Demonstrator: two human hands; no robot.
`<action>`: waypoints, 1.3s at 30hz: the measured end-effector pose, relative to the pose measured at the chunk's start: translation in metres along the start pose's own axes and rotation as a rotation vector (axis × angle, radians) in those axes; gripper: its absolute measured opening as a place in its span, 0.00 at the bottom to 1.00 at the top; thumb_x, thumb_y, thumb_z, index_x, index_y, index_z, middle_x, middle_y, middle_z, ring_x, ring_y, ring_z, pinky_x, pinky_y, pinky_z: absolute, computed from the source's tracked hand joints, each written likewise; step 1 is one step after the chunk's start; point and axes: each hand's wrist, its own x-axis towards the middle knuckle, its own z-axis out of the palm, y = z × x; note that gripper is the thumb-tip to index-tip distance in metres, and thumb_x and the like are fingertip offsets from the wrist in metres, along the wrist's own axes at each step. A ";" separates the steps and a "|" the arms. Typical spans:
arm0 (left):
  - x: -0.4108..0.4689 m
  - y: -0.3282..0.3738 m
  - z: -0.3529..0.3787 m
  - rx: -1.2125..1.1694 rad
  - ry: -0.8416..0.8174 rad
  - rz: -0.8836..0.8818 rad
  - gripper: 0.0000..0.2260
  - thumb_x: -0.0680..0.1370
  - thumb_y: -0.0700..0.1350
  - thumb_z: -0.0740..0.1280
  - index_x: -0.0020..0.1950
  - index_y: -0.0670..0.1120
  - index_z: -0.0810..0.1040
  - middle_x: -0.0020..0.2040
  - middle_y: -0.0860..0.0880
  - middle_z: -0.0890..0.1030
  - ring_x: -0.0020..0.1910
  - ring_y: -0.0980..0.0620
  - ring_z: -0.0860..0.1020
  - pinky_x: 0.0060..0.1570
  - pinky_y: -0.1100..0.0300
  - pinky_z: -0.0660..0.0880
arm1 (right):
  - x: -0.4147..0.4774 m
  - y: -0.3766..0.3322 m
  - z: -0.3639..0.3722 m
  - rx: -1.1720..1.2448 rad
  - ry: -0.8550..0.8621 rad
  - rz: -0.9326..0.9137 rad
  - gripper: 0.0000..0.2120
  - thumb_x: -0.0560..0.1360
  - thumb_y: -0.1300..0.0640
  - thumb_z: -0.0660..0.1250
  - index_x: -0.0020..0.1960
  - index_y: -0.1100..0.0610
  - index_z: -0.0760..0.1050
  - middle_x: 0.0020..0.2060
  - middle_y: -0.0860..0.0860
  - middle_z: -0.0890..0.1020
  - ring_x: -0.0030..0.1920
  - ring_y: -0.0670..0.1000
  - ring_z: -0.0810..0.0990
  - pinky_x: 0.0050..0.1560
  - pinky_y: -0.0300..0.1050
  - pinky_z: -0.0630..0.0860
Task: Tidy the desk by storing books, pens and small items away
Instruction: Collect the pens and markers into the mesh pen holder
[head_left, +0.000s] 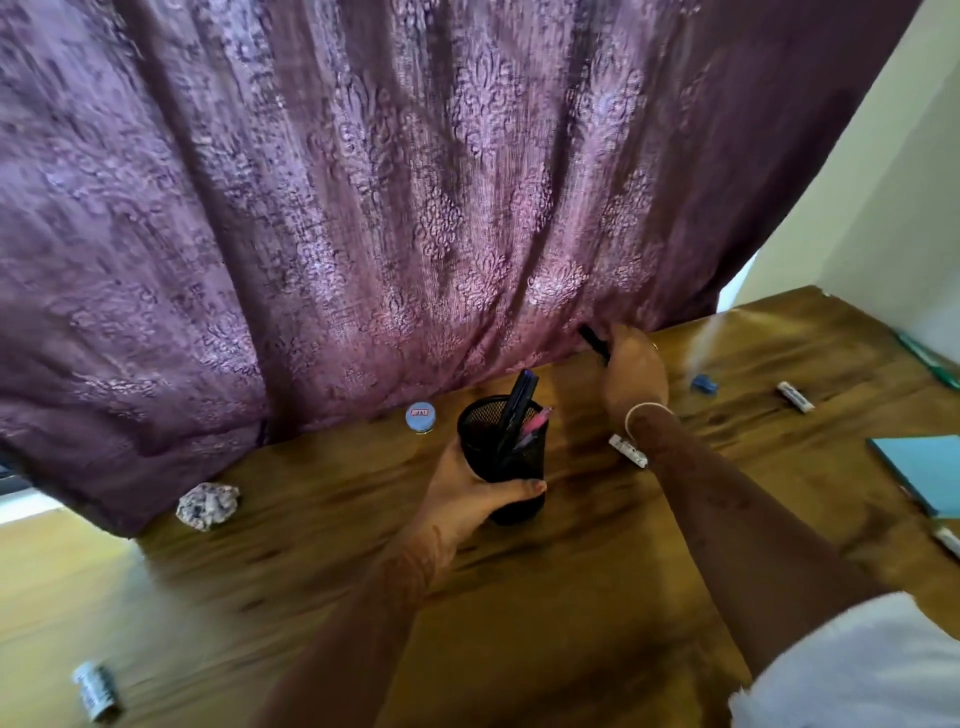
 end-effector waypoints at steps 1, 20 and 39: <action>-0.002 0.000 -0.001 -0.008 0.006 -0.002 0.30 0.62 0.33 0.80 0.59 0.51 0.75 0.52 0.58 0.82 0.48 0.70 0.79 0.47 0.73 0.76 | 0.001 -0.004 -0.009 0.107 0.033 0.007 0.20 0.73 0.67 0.63 0.65 0.62 0.70 0.57 0.64 0.76 0.57 0.65 0.76 0.58 0.57 0.73; -0.129 0.027 0.036 0.062 -0.176 0.045 0.36 0.59 0.39 0.83 0.63 0.48 0.73 0.59 0.52 0.79 0.59 0.54 0.76 0.62 0.55 0.73 | -0.199 -0.087 -0.189 0.814 0.160 -0.098 0.12 0.73 0.64 0.71 0.55 0.57 0.75 0.43 0.49 0.81 0.42 0.44 0.81 0.47 0.44 0.80; -0.272 0.023 0.188 0.017 -0.308 0.135 0.35 0.58 0.41 0.83 0.63 0.48 0.76 0.56 0.51 0.83 0.56 0.53 0.80 0.53 0.61 0.76 | -0.344 0.057 -0.287 0.410 0.156 0.074 0.17 0.79 0.46 0.60 0.66 0.49 0.74 0.61 0.47 0.76 0.62 0.48 0.74 0.65 0.50 0.71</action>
